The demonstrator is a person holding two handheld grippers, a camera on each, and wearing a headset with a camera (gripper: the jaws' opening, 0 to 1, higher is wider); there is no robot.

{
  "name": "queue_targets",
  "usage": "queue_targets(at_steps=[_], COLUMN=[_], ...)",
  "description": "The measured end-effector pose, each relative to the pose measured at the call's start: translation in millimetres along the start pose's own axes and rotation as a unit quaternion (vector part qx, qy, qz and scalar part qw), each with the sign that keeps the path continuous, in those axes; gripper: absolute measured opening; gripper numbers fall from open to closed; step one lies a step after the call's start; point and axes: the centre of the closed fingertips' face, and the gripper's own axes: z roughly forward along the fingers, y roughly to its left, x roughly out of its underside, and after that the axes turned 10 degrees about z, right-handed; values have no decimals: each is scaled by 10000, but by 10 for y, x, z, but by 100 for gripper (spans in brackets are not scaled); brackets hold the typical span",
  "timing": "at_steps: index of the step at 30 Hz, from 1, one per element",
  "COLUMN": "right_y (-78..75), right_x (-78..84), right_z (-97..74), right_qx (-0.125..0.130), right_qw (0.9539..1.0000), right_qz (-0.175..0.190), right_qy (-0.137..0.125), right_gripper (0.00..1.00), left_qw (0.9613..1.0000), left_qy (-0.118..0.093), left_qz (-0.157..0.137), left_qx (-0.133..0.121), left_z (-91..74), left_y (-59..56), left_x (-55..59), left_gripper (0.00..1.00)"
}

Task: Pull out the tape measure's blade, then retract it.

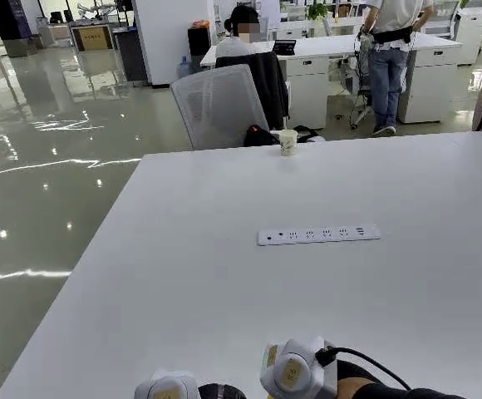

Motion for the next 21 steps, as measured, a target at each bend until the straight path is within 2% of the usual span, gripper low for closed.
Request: queue_targets(at_steps=[3,5,10,14,17,21], right_y=[-8,-6,6,21,14,-10], right_x=[31,62,121,166,191,259], right_z=[-55,-102,-211,-329,-437,-569], right_qx=[17,39,89,49,110,225], right_qw=[9997,9995,9988,9970,9965,9955], right_qz=[214,284,415,686,707,757], right_qy=[-112,-146,-237,-346,-433,-530], right_gripper=[19,21,22,26,27,29], left_qw=[9999,9999,9994,9964,9939,9897], left_qy=[-62,-34,-162,-215,-266,-267], left_qz=[-102,-32,143,676,837,1050], left_qx=[98,120,258,456,661,931], left_z=[-2,-9,-36,-59,-107,-151], left_y=[0,-2,-47,-123,-180,-218], left_x=[-34,-27,-95,-134,-154,-117], left_gripper=[65,66,76,86,98,99])
